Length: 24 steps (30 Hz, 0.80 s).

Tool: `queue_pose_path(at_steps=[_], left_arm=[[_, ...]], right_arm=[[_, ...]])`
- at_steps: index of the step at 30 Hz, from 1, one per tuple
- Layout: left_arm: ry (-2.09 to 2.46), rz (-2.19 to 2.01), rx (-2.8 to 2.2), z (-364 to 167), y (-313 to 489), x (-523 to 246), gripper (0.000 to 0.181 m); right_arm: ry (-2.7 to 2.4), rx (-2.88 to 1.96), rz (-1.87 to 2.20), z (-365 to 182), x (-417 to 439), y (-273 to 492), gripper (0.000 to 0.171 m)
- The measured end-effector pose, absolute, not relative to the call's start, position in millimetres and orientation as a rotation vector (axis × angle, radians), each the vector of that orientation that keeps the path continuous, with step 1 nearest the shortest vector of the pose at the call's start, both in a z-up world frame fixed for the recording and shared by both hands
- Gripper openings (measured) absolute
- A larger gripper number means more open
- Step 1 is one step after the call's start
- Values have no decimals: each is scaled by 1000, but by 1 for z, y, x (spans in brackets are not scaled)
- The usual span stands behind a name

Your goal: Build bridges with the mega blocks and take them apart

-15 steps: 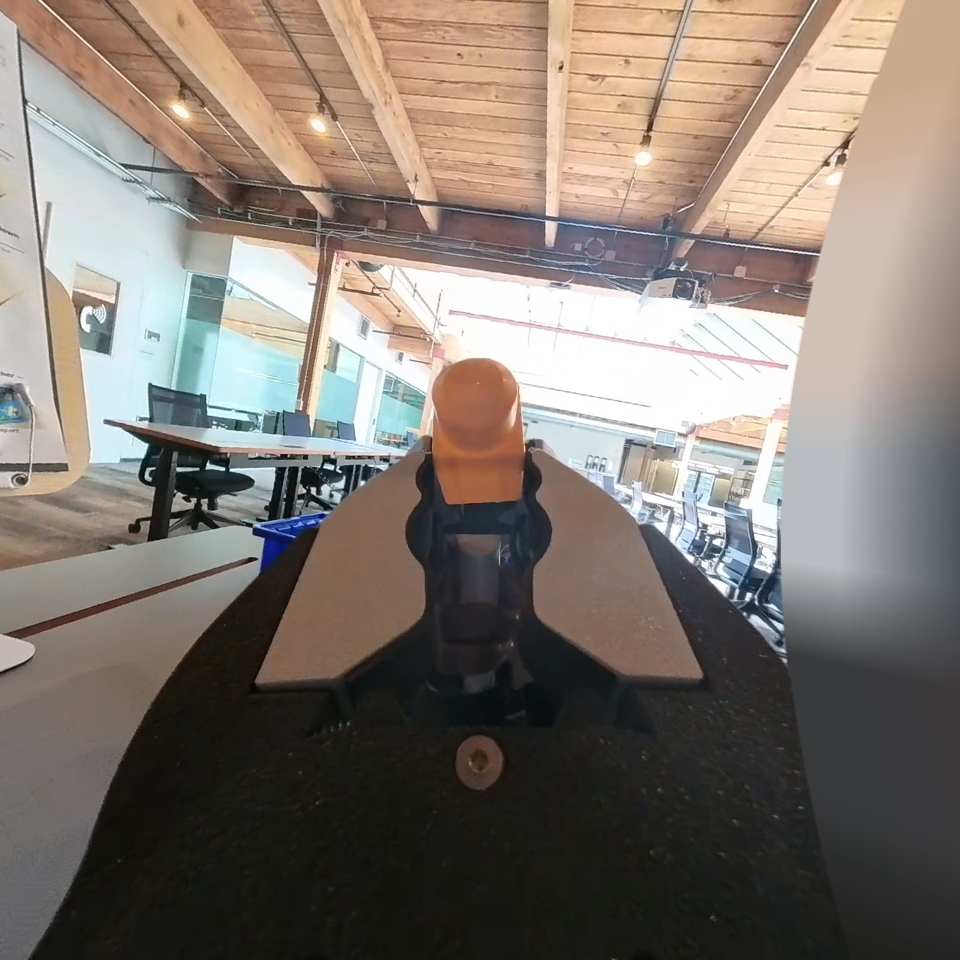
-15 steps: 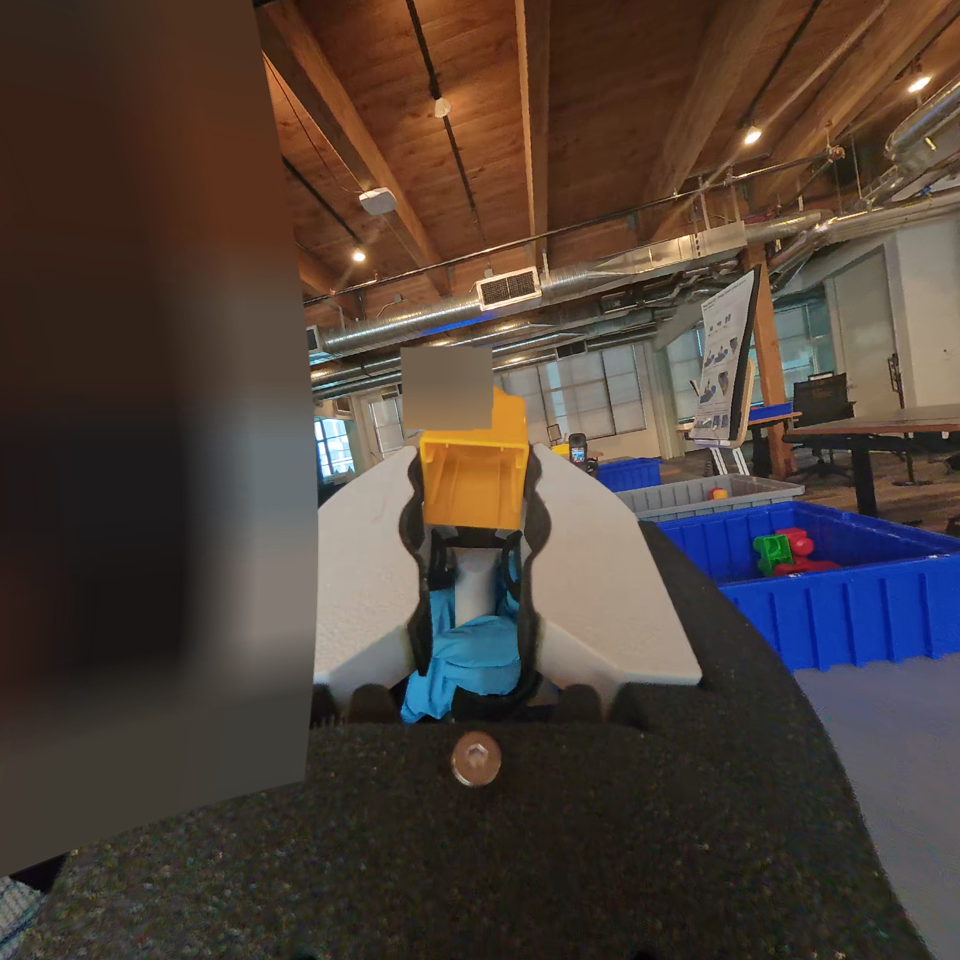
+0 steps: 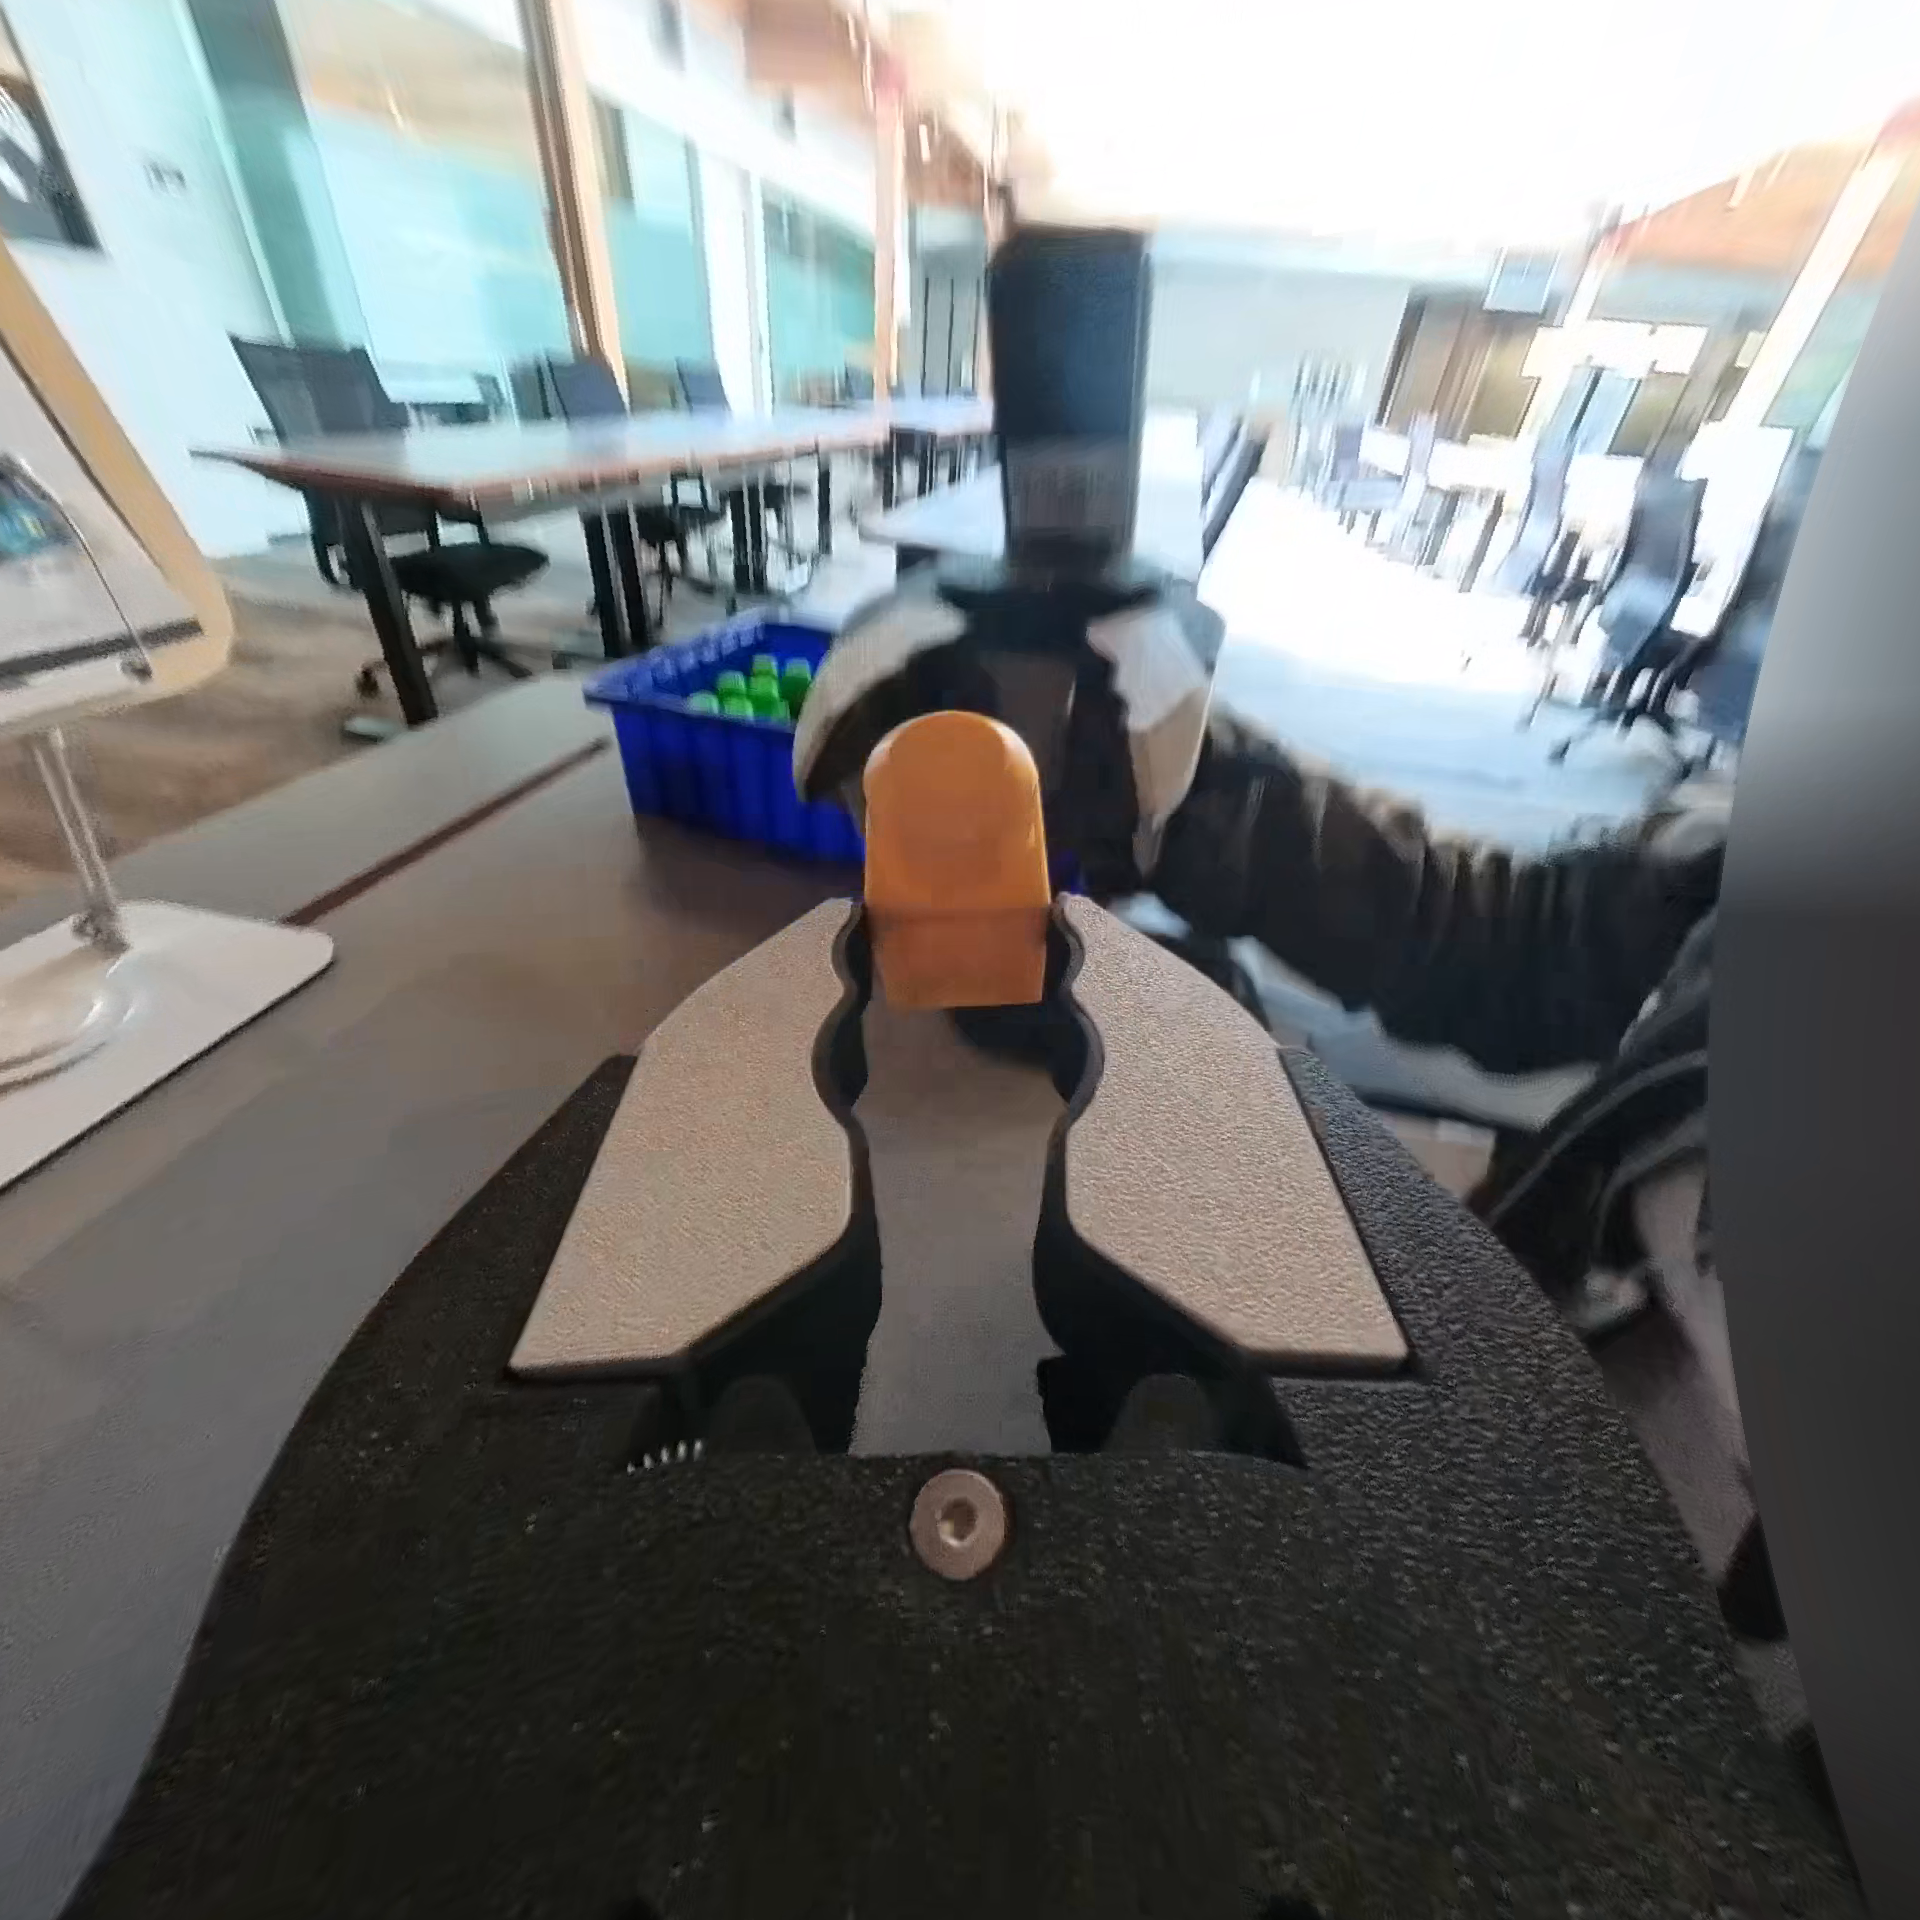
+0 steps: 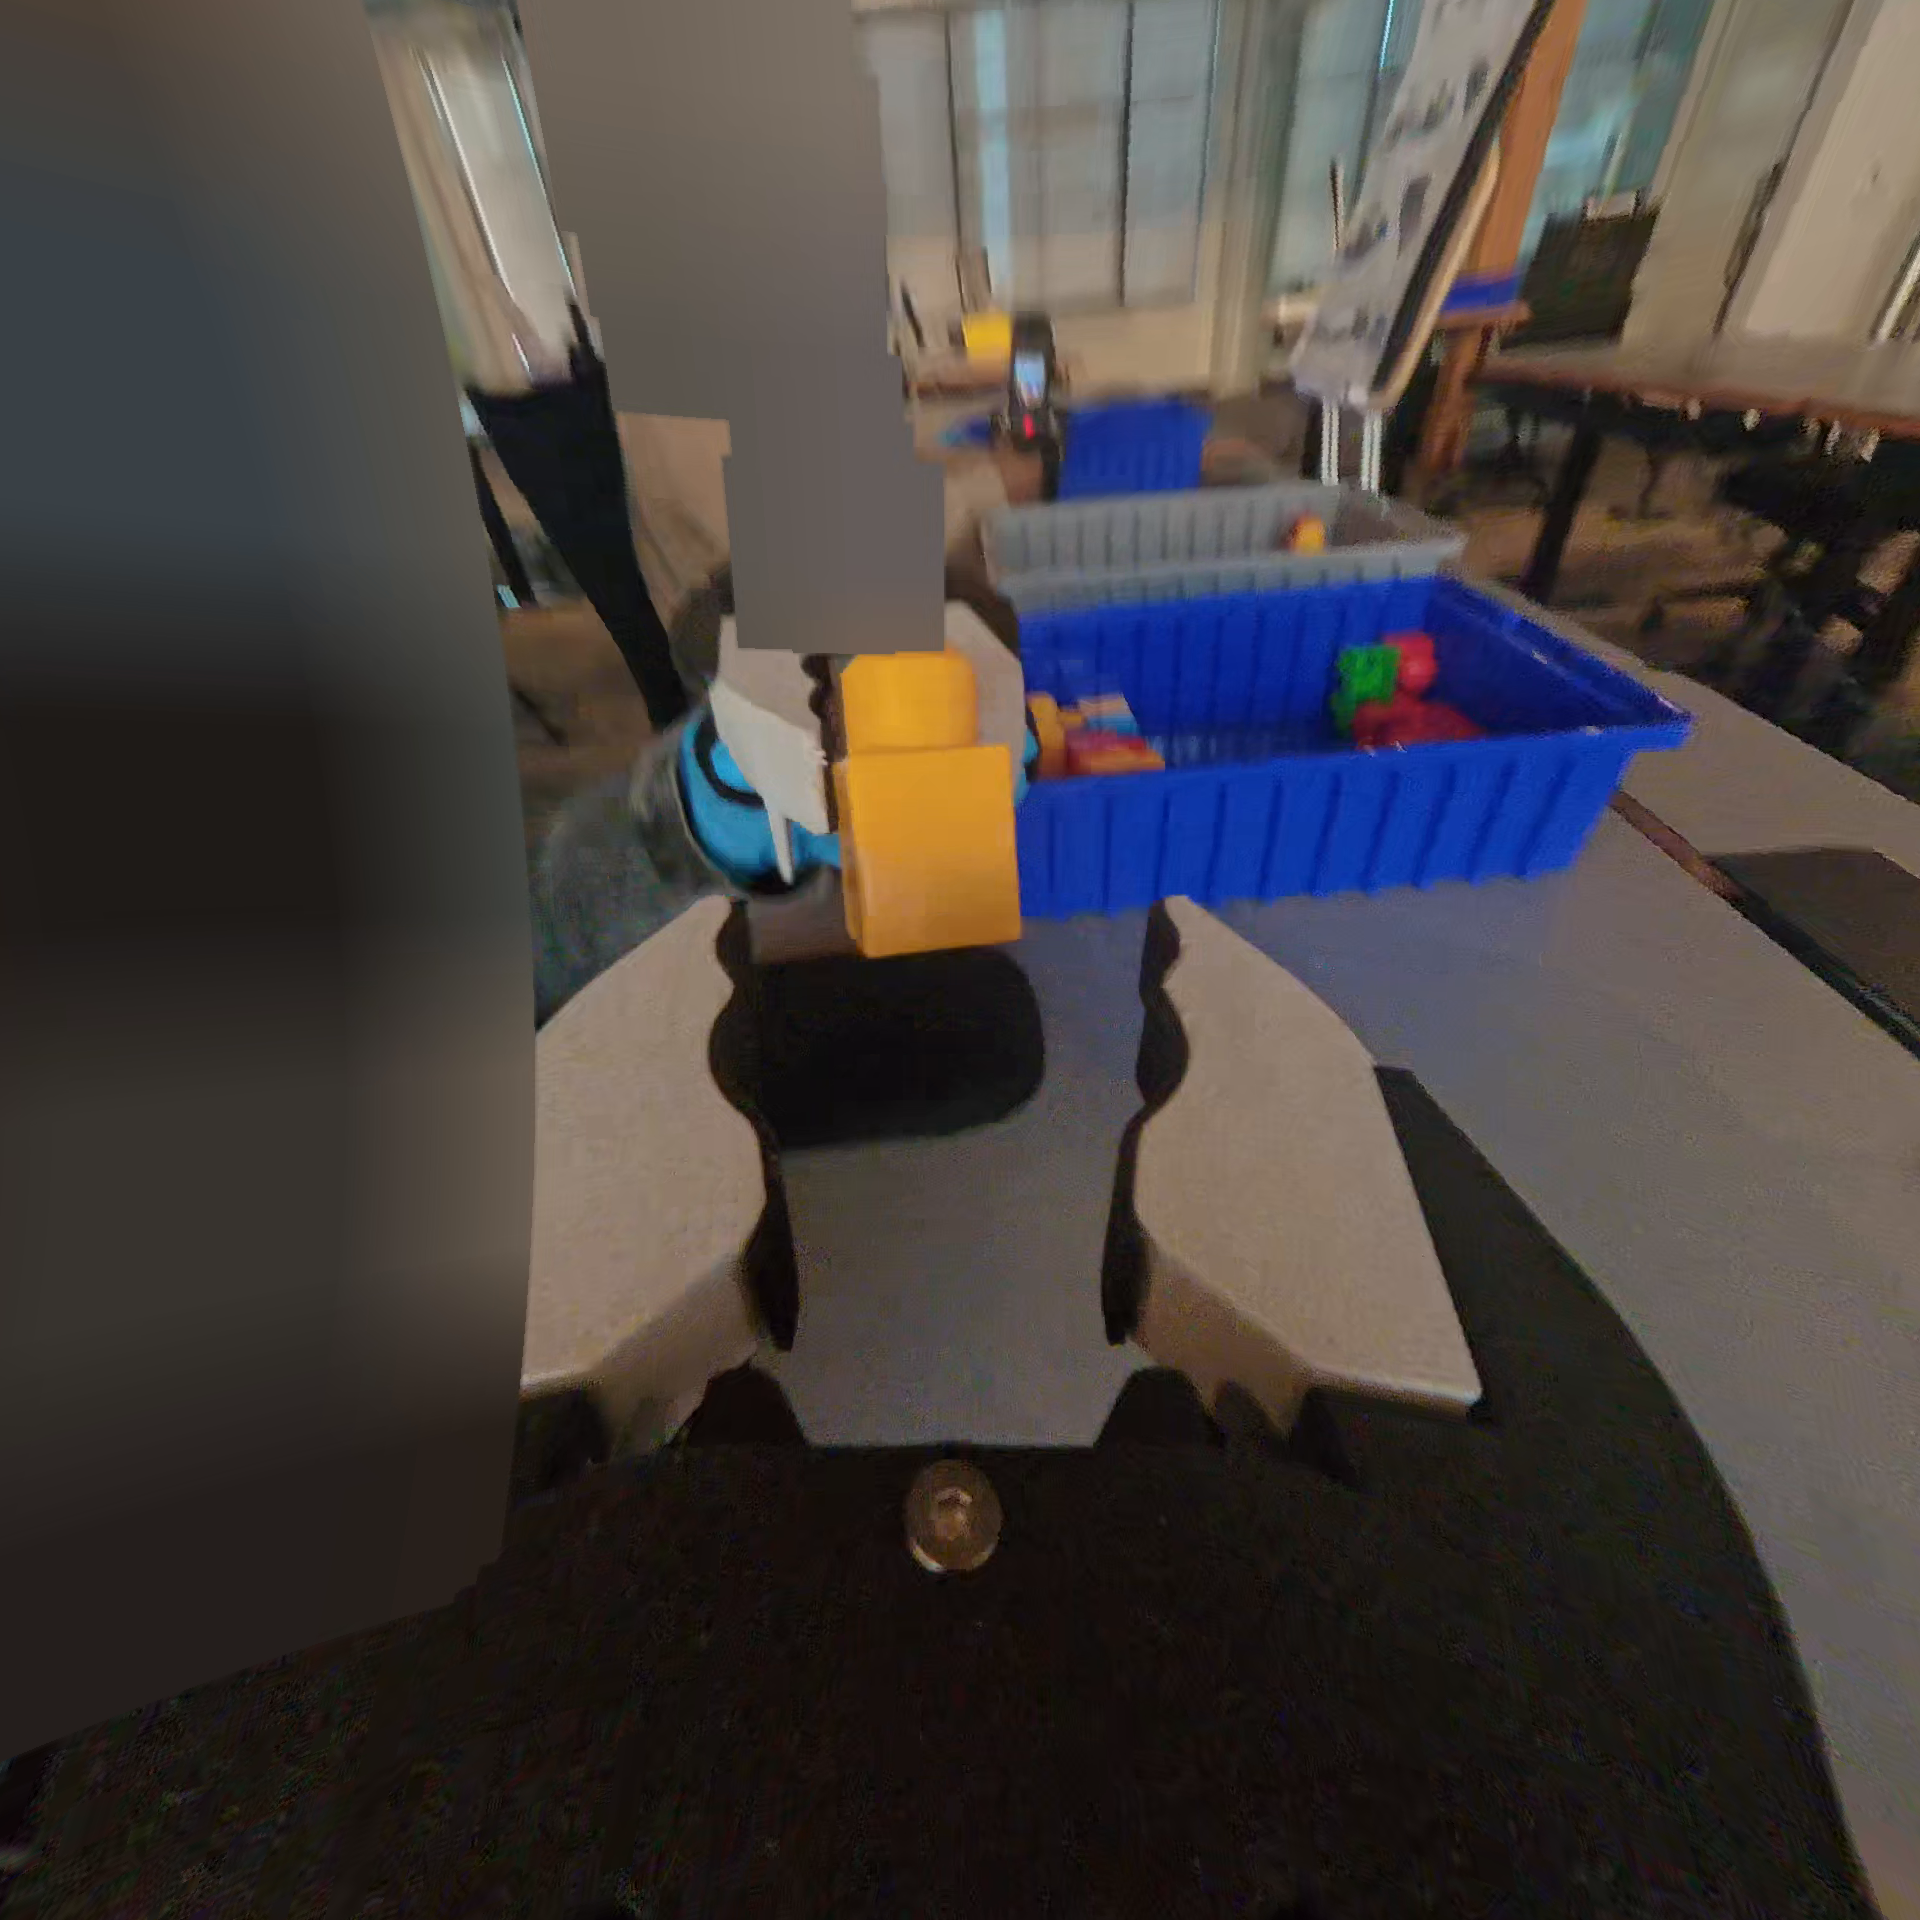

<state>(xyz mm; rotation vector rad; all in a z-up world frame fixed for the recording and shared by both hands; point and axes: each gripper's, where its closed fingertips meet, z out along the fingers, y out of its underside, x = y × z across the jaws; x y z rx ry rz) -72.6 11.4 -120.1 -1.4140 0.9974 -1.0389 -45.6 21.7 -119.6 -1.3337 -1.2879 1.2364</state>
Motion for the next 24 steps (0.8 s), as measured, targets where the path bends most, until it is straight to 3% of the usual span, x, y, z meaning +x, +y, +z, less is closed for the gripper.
queue_pose_path(at_steps=[6,13,17,23,24], left_arm=[[1256,-882,-1530,-150,-1,-69,32],[1346,-885,-1530,-157,-10,-64,32],[1368,-868,-1540,-160,-11,-65,32],[1350,-834,-1511,-157,-6,-67,32],[1336,-823,-1509,-157,-5,-70,40]], right_arm=[[-1483,-1289,1035,-120,-56,5,48],[-1574,-1279,1048,-139,-77,-9,45],[-1563,-1260,1060,-141,-79,-10,29],[-1496,-1212,1051,-138,-79,-7,28],[-1468,-1202,1043,-137,-78,-4,28]])
